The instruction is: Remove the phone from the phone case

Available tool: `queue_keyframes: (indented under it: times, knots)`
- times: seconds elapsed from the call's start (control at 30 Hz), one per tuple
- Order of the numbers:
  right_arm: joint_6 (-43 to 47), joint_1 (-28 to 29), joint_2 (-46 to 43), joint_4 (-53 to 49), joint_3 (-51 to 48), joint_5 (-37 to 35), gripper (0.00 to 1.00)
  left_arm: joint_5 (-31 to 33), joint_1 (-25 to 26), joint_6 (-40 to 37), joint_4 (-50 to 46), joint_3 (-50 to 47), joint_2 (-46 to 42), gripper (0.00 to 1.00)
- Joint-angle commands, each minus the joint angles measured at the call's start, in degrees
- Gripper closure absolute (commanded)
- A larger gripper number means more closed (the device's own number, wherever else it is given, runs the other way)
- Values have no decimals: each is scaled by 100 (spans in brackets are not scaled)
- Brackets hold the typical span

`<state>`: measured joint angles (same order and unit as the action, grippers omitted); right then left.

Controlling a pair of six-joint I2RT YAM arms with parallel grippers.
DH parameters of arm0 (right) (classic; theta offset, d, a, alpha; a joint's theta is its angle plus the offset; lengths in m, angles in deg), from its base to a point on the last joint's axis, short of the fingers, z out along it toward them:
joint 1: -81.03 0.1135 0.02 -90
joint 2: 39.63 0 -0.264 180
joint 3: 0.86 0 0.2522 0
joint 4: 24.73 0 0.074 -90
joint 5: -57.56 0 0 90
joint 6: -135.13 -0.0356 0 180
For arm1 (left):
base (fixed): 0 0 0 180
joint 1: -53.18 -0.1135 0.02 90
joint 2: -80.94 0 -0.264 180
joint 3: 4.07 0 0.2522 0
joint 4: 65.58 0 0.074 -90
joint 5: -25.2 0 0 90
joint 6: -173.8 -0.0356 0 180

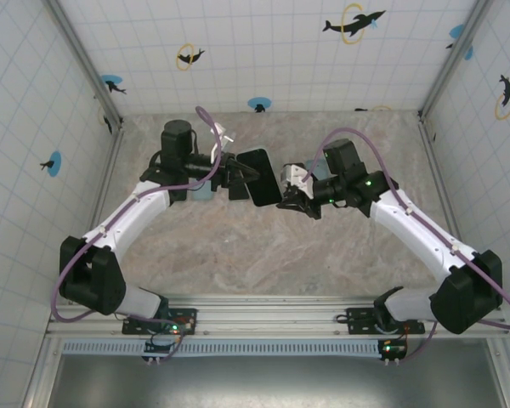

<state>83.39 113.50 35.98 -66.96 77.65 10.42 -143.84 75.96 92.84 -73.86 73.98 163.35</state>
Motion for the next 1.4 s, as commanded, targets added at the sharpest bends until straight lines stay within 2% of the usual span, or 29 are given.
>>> queue_keyframes:
  times: [0.0, 0.37, 0.63, 0.77, 0.9, 1.23, 1.37]
  knots:
    - [11, 98, 15, 1394, 320, -495, 85, -838, 438, 223, -179, -119, -41, 100]
    - [527, 107, -125, 2896, 161, -1947, 86, -885, 629, 476, -288, -334, -214, 100]
    - [138, 118, -202, 2891, 97, -1261, 85, -172, 594, -69, -707, -79, -227, 100]
    - [-206, 163, -413, 2822, -175, -993, 78, 93, 573, 64, -566, 96, -138, 100]
    - [-781, 137, -654, 3011, -554, -779, 70, 78, 578, 350, -197, 23, -146, 100]
    - [-2392, -213, -896, 4197, -1120, 40, 69, 9, 579, 590, -20, -130, -221, 100]
    - [-2673, -275, -897, 4311, -1169, 329, 69, -100, 589, 590, 6, -251, -287, 100]
